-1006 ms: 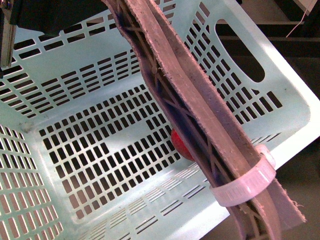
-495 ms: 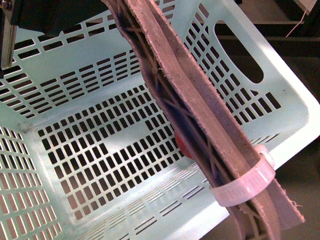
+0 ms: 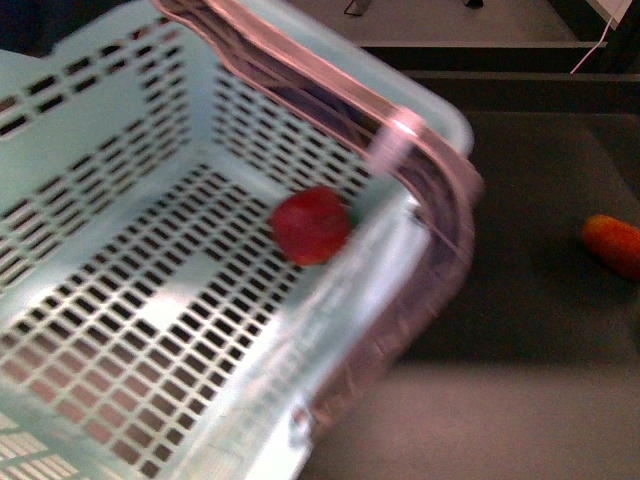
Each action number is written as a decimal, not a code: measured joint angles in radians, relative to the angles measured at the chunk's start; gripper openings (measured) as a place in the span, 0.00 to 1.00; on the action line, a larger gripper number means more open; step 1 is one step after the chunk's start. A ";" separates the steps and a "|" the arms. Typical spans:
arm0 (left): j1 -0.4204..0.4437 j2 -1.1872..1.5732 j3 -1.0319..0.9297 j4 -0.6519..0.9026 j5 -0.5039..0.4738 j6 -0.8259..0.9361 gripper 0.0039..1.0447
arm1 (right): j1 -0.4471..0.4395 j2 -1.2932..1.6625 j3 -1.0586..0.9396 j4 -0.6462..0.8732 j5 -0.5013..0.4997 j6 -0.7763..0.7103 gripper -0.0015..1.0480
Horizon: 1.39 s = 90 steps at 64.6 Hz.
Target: Pick apple with right arm and hold basket with left
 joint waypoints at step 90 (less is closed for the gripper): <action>0.259 0.158 -0.232 0.278 0.113 -0.301 0.53 | 0.000 0.000 0.000 0.000 -0.001 0.000 0.91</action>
